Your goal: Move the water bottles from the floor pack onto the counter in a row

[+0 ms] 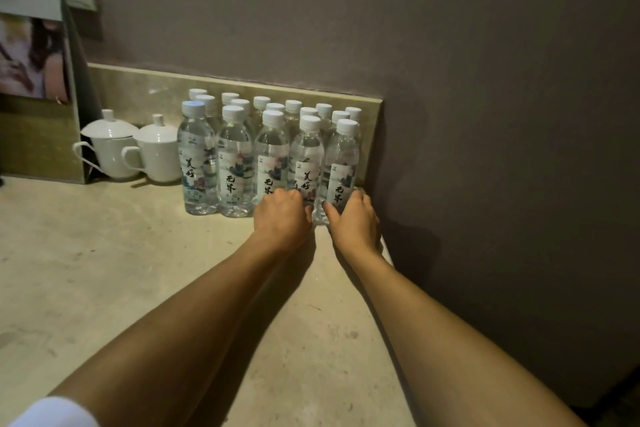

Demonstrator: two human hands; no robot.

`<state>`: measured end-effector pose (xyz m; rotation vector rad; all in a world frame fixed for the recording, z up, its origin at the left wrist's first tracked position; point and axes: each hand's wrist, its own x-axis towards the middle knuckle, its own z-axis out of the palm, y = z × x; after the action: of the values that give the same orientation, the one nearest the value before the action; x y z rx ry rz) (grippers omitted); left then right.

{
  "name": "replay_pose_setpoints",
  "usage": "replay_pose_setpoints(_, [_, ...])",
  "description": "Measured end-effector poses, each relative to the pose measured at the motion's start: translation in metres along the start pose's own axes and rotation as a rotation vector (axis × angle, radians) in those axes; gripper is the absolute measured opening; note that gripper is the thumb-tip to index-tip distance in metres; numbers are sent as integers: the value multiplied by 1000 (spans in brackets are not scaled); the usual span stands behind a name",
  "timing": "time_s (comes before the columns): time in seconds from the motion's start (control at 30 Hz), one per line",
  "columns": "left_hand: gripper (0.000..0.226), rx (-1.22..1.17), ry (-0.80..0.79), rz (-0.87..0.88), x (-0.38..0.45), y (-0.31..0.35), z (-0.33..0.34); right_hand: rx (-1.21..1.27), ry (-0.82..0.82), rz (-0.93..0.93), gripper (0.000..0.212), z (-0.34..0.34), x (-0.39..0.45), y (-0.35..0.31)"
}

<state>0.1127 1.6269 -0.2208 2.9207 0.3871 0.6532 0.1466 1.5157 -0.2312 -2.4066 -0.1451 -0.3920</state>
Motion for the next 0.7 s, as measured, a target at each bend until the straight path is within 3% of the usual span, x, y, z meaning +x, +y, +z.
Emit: replay_pose_setpoints(0.7, [37, -17, -8, -8, 9, -1, 8, -78, -30, -12, 59, -3, 0, -4])
